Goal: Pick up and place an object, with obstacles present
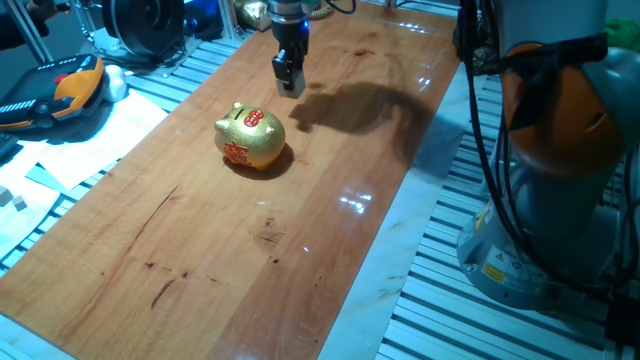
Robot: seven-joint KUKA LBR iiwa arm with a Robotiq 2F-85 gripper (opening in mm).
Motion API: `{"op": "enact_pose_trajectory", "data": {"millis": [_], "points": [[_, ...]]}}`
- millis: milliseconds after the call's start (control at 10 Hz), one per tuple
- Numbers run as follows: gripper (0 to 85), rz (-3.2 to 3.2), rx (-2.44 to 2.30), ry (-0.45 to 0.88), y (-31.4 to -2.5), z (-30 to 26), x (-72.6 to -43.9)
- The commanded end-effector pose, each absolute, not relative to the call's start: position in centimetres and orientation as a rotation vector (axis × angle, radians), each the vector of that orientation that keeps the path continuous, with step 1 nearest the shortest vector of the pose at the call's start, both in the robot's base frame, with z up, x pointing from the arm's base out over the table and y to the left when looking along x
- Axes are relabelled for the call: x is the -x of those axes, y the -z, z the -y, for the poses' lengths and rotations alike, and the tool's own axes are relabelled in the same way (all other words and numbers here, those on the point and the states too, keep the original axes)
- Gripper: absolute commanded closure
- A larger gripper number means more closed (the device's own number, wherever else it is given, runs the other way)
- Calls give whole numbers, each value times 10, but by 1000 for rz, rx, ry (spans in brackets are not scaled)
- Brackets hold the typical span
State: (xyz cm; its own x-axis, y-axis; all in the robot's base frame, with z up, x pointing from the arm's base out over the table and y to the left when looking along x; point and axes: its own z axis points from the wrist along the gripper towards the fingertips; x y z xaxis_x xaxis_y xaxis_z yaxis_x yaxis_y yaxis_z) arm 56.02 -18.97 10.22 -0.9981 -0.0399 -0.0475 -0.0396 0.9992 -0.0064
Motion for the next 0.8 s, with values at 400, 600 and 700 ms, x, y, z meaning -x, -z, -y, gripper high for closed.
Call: {"op": "enact_pose_trajectory", "data": {"millis": [400, 600, 700], "points": [[850, -3130, 51, -24, -78, 200, -552], [850, -3124, 30, 3, -69, 199, -550], [850, -3103, 13, 7, -65, 199, -551]]}}
